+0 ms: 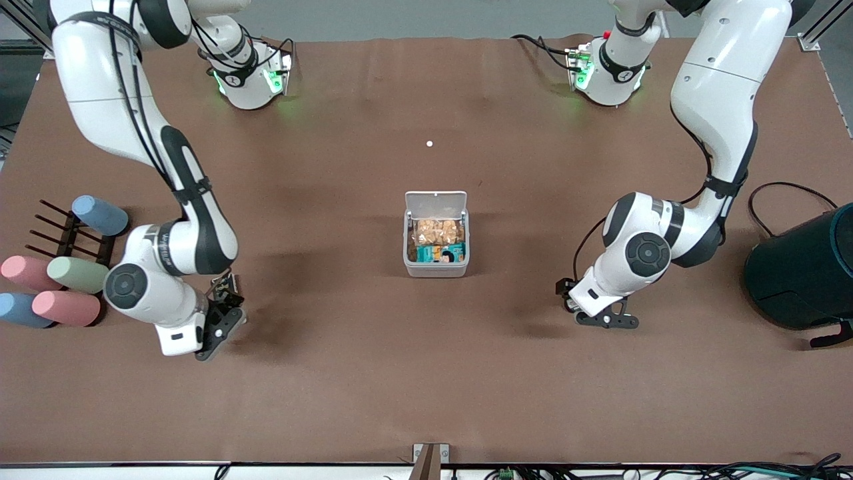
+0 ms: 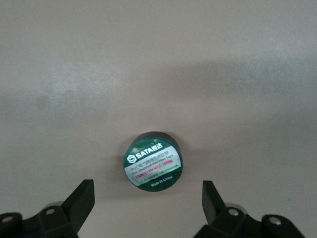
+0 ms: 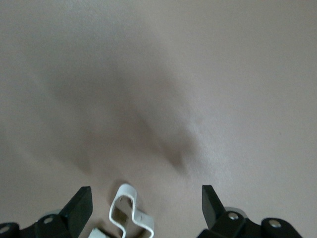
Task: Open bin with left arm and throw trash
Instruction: 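Grasp the green tape with the left gripper while the right gripper grasps the tag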
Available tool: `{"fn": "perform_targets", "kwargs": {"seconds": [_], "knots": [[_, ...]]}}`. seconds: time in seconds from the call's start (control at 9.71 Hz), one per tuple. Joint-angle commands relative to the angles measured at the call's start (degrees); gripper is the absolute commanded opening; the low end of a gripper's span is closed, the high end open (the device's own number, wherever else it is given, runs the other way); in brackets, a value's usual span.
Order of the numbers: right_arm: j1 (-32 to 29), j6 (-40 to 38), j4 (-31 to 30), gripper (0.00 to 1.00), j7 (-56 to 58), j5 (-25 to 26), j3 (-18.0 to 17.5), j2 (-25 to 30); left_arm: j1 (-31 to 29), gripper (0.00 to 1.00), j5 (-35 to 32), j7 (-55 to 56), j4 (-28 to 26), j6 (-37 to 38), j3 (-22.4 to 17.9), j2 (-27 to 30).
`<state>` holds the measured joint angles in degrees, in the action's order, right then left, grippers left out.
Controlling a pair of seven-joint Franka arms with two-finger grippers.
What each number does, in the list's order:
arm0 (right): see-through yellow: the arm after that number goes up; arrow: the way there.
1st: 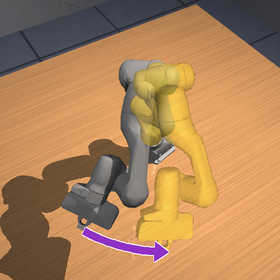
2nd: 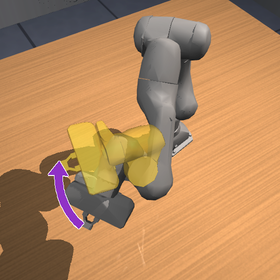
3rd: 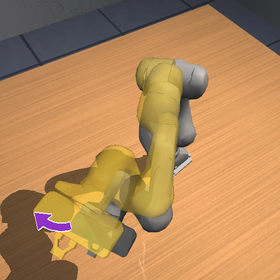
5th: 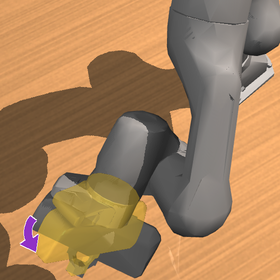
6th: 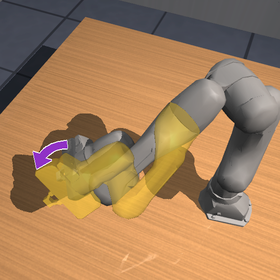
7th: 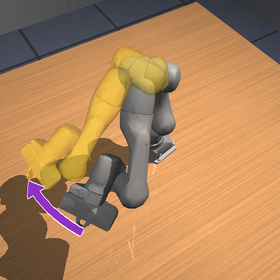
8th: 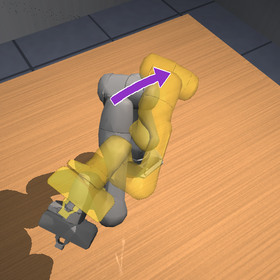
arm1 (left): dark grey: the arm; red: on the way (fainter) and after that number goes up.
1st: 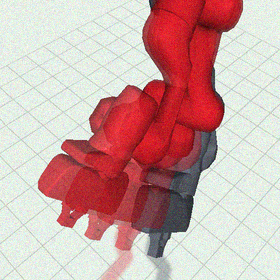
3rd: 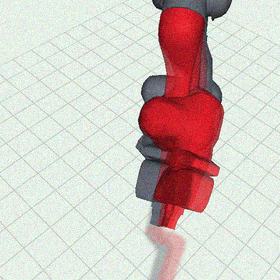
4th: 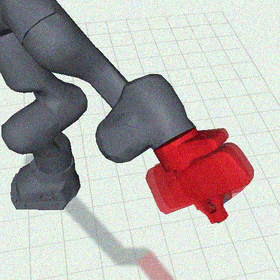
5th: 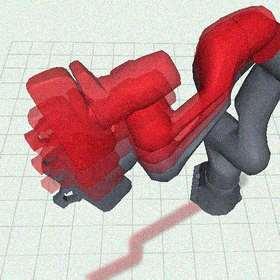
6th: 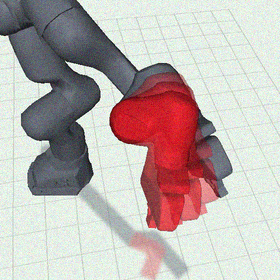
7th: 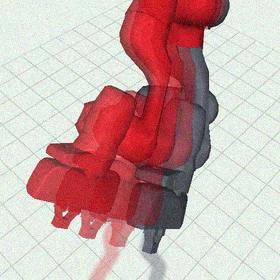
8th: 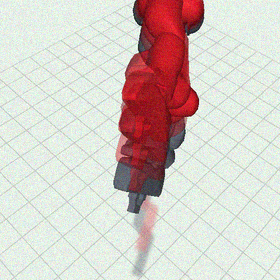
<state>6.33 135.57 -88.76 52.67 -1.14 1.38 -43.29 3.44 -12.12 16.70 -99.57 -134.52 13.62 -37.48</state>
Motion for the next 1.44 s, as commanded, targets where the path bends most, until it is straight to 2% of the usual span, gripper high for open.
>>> {"fn": "perform_targets", "kwargs": {"seconds": [0.0, 0.21, 0.31, 0.41, 0.51, 0.62, 0.72, 0.93, 1.03, 1.13, 1.34], "knots": [[-1.3, -0.2, 1.2, 0.98, 3.8, -0.8, 0.0, -0.5, -1.0, 0.94, -0.7, -0.9, -0.5, -2.7, 0.3, -0.8], [-1.0, -4.8, 1.0, 0.98, 4.4, -0.8, -0.1, -0.5, -1.2, 0.93, -0.7, -1.3, -0.6, -3.8, 0.3, -2.0], [-1.1, -5.2, 1.0, 0.98, 4.5, -0.8, 0.0, -0.7, -2.1, 0.86, -0.7, -1.8, -0.7, -5.9, 0.3, -2.9], [-0.9, -5.4, 0.5, 0.97, 4.5, -0.8, 0.0, -1.0, -1.7, 0.72, -0.7, -1.8, -0.6, -6.5, 0.4, -3.3], [-0.8, -5.1, 0.0, 0.97, 4.6, -0.8, 0.0, -1.3, -1.6, 0.37, -0.3, -1.8, -0.5, -6.5, 0.4, -3.4], [-1.1, -5.1, 0.3, 0.96, 4.5, -0.8, 0.0, -1.3, -1.4, 0.09, -0.1, -1.5, -0.5, -6.5, 0.4, -3.2], [-1.3, -5.0, 0.3, 0.92, 4.5, -0.9, 0.0, -1.4, -1.4, 0.0, -0.2, -2.0, -0.5, -6.4, 0.4, -3.0], [-1.4, -4.9, 0.3, 0.69, 4.5, -0.9, -0.1, -1.6, -0.9, 0.0, -0.5, -1.8, 1.2, -4.1, 0.4, -1.6], [-1.5, -4.9, 0.3, 0.56, 4.4, -1.0, 0.0, -1.6, -0.8, 0.0, -0.7, -1.8, 3.9, 1.1, 0.9, -0.6], [-1.5, -5.0, 0.2, 0.47, 4.3, -1.0, 0.0, -1.6, -0.9, 0.0, -0.7, -1.8, 7.8, 7.3, 2.4, -0.1], [-1.5, -5.1, 0.1, 0.35, 4.2, -1.0, 0.0, -1.6, -0.8, 0.0, -0.8, -1.8, 15.3, 16.7, 3.4, 0.0]]}}
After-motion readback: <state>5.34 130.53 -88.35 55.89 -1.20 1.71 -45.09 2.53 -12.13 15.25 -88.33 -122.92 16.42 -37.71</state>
